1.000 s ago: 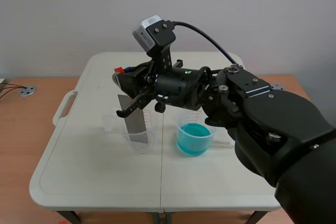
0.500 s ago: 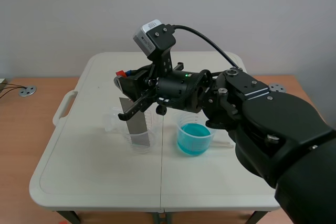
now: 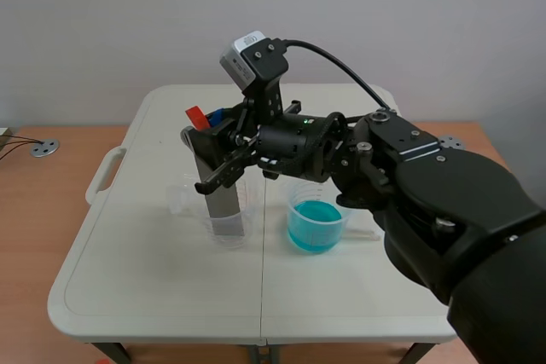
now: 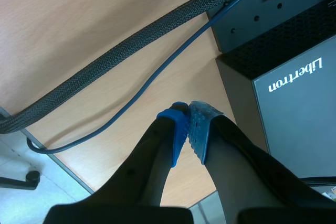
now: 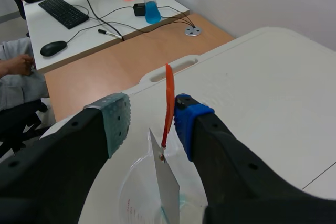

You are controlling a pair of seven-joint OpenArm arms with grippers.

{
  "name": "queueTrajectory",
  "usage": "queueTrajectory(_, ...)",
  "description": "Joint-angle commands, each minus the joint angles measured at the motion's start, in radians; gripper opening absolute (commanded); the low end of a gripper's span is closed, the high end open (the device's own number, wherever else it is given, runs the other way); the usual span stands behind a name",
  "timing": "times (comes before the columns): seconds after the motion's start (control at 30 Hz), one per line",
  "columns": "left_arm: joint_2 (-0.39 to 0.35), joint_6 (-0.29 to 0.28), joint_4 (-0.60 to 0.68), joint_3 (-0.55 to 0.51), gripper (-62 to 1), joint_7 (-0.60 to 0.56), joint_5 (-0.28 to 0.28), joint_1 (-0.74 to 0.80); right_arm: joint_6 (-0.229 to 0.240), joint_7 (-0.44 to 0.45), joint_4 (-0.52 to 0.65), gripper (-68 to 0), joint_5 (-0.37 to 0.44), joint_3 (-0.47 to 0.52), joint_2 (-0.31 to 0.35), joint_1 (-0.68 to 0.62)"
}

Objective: Hold the metal plate by the orange handle, dip it into the blue solution, take it out and point at it, then put the plate back in the beaker on the left.
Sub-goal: 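Return to the home posture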

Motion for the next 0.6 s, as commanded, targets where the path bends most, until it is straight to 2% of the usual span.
queueTrajectory(0.0,0.005,-0.002,0.006,0.005,-57.9,-0.006,-0.002,0.016,0.000,0.017,0.010,-43.5,0.008,0.014,0.001,0.018)
queueTrajectory(0.07,0.005,-0.002,0.006,0.005,-57.2,-0.006,-0.002,0.016,0.000,0.016,0.010,-40.9,0.006,0.021,0.001,0.018)
queueTrajectory(0.1,0.005,-0.002,0.006,0.005,-54.7,-0.006,-0.002,0.016,0.000,0.016,0.010,-39.4,0.006,0.026,0.001,0.018)
queueTrajectory(0.17,0.005,-0.002,0.006,0.005,-45.6,-0.006,-0.002,0.016,0.000,0.015,0.010,-36.7,0.006,0.034,0.001,0.018)
queueTrajectory(0.23,0.005,-0.002,0.006,0.005,-30.5,-0.006,-0.002,0.016,0.000,0.015,0.010,-34.9,0.006,0.041,0.000,0.018)
queueTrajectory(0.33,0.005,-0.002,0.006,0.005,-1.0,-0.006,-0.002,0.016,0.000,0.015,0.010,-31.7,0.006,0.051,0.000,0.018)
queueTrajectory(0.37,0.005,0.000,0.006,0.005,1.4,-0.007,-0.003,0.016,0.000,0.015,0.010,-30.0,0.006,0.053,0.000,0.018)
queueTrajectory(0.47,0.005,0.008,0.006,0.005,1.4,-0.010,-0.003,0.016,-0.006,0.019,0.010,-22.2,0.007,0.053,0.000,0.020)
queueTrajectory(0.57,0.005,0.008,0.006,0.005,1.4,-0.009,-0.003,0.016,-0.036,0.025,0.011,-14.0,0.008,0.053,0.000,0.020)
